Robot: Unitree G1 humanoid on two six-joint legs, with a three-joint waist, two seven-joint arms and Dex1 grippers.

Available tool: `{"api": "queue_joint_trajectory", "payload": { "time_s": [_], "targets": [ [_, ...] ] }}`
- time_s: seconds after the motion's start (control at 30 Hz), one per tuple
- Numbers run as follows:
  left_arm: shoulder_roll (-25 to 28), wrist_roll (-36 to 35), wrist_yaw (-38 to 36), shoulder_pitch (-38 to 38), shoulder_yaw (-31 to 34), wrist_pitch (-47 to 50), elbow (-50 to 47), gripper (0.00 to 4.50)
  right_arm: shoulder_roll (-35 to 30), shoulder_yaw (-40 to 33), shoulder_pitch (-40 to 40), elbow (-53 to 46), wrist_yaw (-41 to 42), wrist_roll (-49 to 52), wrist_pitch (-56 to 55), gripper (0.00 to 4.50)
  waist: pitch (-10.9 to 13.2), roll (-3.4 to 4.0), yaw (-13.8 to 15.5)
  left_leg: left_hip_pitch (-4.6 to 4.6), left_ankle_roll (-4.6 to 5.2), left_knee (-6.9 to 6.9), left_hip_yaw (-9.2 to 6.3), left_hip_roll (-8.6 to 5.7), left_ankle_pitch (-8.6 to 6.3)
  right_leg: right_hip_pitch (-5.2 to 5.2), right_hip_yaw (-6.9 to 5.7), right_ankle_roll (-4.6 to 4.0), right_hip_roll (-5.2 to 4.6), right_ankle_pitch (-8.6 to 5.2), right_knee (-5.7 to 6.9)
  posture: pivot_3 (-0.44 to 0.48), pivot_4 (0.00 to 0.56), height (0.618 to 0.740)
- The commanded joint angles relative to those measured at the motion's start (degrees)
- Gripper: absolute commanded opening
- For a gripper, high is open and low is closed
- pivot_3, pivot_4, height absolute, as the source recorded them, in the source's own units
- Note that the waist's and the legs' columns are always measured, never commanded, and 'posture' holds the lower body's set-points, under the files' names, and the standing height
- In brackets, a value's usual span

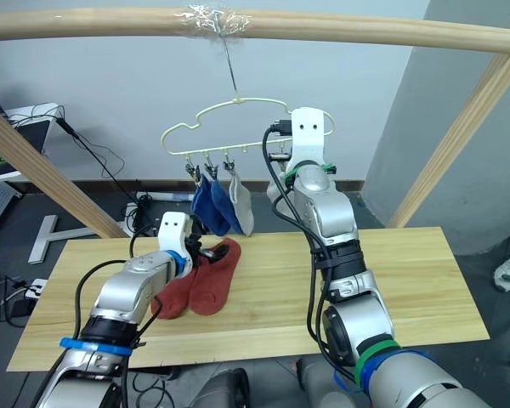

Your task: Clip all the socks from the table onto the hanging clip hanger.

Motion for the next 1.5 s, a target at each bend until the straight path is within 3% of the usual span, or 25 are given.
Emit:
{"api": "queue_joint_trajectory", "payload": {
  "time_s": [0.03,0.3,0.67,0.83,0.87,1.03,1.2,1.5],
  "targets": [
    [-0.65,2.34,-1.75,-2.71,-1.15,-1.91,4.25,4.50,-0.09,-0.14,-1.74,-2.04,-0.03,-0.33,-0.51,0.02,0.00,0.00,0.04,0.00,0.00,0.00,-0.01,0.01,0.00,0.00,0.00,0.00,0.00,0.00,0.00,-0.216,0.201,0.740],
    [-2.70,4.70,-4.20,-5.31,-2.39,-0.40,12.72,4.50,-0.12,-0.08,-1.70,-2.34,-0.08,-0.40,-0.35,0.02,0.00,0.00,0.01,0.00,0.00,0.01,-0.01,0.00,0.00,0.00,-0.02,0.00,0.00,0.00,0.04,-0.225,0.202,0.740],
    [-3.65,7.51,-6.06,-5.72,-3.27,2.28,15.26,4.50,-0.20,-0.11,-1.61,-2.72,-0.16,-0.43,0.02,0.02,-0.01,-0.01,0.00,0.07,-0.01,0.06,0.00,-0.01,0.01,0.01,-0.01,0.01,0.00,0.00,0.20,-0.234,0.206,0.740],
    [-3.49,8.24,-6.51,-5.26,-3.44,2.63,14.21,3.08,-0.18,-0.11,-1.54,-2.87,-0.18,-0.43,0.17,0.00,-0.01,-0.01,0.00,0.09,-0.01,0.06,-0.01,0.00,0.01,0.01,-0.01,0.01,0.00,0.00,0.24,-0.234,0.206,0.740],
    [-3.48,8.29,-6.60,-5.18,-3.43,2.75,14.03,3.04,-0.19,-0.13,-1.55,-2.83,-0.15,-0.41,0.14,0.00,-0.01,-0.01,0.00,0.09,-0.01,0.06,-0.01,0.00,0.01,0.01,-0.01,0.01,0.01,0.00,0.24,-0.230,0.205,0.740],
    [-3.59,8.49,-6.93,-5.05,-3.35,3.03,13.54,1.77,-0.14,-0.14,-1.59,-2.68,-0.11,-0.37,0.07,0.00,-0.01,-0.01,0.00,0.09,-0.01,0.06,-0.01,0.00,0.01,0.01,0.00,0.01,0.01,0.00,0.24,-0.230,0.205,0.740],
    [-4.09,8.64,-7.38,-4.97,-3.50,3.16,13.00,0.16,-0.10,-0.19,-1.65,-2.53,-0.18,-0.37,0.02,0.00,-0.01,-0.01,0.00,0.09,-0.01,0.06,0.00,-0.01,0.01,0.01,-0.01,0.01,0.01,0.00,0.24,-0.234,0.205,0.740],
    [-4.80,6.44,-11.12,-3.89,-2.69,1.52,8.54,0.02,0.19,-0.36,-1.70,-2.50,-0.09,-0.02,0.38,0.00,-0.01,-0.01,0.01,0.09,-0.01,0.06,0.00,0.00,0.01,0.01,-0.01,0.01,0.01,-0.01,0.22,-0.232,0.203,0.740]
  ]
}}
